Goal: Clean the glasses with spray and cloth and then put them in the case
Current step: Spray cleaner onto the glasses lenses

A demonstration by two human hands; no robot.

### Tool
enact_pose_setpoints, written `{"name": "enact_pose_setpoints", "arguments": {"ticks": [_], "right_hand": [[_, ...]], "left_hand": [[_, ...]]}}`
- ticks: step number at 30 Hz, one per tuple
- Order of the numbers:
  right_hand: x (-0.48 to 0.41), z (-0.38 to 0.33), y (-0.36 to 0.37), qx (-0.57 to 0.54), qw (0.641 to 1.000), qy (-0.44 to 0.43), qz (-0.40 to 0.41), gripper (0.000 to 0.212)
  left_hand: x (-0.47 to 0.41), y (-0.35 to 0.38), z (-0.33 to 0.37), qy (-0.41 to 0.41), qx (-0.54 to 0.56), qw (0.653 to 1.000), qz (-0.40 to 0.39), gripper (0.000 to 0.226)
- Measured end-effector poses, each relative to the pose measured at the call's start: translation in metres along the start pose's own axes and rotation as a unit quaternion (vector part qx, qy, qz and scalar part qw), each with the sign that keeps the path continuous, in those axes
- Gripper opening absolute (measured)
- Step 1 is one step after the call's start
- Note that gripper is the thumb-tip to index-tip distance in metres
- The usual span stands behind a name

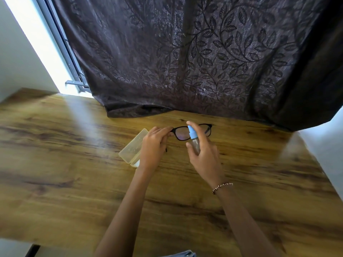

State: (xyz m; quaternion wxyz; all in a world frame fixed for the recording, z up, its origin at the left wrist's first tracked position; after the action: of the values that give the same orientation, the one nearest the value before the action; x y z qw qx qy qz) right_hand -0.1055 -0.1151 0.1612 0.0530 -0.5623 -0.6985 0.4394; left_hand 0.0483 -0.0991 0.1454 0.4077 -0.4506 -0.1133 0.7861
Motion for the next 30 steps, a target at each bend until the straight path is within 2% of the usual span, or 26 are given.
{"name": "enact_pose_setpoints", "arguments": {"ticks": [4,8,11,18,25,30], "right_hand": [[-0.002,0.003,0.004,0.021,1.0,0.003,-0.013,0.053],[0.002,0.003,-0.001,0.006,0.999,0.007,0.034,0.048],[0.001,0.004,-0.004,0.006,0.998,0.018,0.056,0.051],[-0.002,0.016,0.008,0.031,0.998,0.049,0.02,0.06],[0.002,0.016,-0.004,-0.004,0.995,0.058,0.079,0.06],[-0.005,0.01,0.007,0.035,0.999,0.033,0.015,0.065]], "left_hand": [[0.0,0.0,0.001,0.004,-0.003,1.0,-0.003,0.02],[0.0,-0.001,0.0,-0.004,0.001,1.0,-0.001,0.02],[0.0,0.0,-0.001,-0.006,0.003,1.0,-0.005,0.02],[0.0,-0.001,-0.001,-0.008,0.002,1.0,0.001,0.02],[0.001,0.0,0.002,-0.007,-0.005,1.0,-0.015,0.021],[0.0,0.001,0.003,-0.005,-0.008,1.0,-0.02,0.021]]}}
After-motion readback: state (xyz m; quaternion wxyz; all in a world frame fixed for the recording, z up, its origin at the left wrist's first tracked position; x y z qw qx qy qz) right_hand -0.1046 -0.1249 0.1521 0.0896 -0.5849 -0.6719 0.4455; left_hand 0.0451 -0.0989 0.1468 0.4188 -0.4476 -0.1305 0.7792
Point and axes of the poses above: each hand's wrist, its own x-axis away from the middle knuckle, its own y-axis out of the palm, z = x × y, the point moved 9 cm from there along -x, towards the middle knuckle
